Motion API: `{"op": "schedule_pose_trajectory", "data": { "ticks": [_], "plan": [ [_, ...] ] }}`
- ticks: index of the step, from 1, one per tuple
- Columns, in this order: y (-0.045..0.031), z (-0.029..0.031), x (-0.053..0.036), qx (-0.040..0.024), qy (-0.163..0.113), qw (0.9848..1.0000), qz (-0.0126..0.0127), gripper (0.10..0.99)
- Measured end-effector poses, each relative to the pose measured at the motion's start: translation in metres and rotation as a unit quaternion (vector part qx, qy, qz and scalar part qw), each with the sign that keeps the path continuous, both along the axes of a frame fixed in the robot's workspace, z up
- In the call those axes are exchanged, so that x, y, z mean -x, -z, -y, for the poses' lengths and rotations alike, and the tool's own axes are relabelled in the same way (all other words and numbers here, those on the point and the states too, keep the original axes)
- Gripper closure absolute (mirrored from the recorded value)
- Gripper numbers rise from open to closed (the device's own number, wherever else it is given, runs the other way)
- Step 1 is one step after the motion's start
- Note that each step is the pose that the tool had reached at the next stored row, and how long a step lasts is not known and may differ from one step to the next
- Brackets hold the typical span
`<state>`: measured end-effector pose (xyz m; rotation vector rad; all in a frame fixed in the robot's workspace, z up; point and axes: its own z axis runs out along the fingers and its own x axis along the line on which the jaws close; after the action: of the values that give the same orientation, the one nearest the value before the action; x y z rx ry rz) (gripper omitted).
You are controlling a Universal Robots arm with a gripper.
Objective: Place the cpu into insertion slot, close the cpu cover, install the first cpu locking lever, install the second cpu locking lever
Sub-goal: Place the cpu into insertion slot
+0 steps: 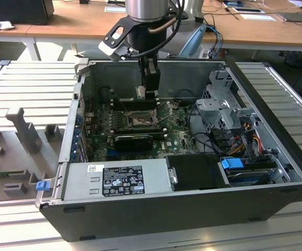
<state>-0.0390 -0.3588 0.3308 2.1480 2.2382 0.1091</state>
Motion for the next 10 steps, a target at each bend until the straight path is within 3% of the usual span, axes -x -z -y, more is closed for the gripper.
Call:
{"op": "schedule_pose_trajectory", "data": {
  "ticks": [7,10],
  "plan": [
    [0.0087,0.0,0.0,0.0002,0.009,1.0,-0.0005,0.557],
    [0.0159,0.0,-0.0001,0.0002,0.013,0.9999,-0.0005,0.557]
  ]
}}
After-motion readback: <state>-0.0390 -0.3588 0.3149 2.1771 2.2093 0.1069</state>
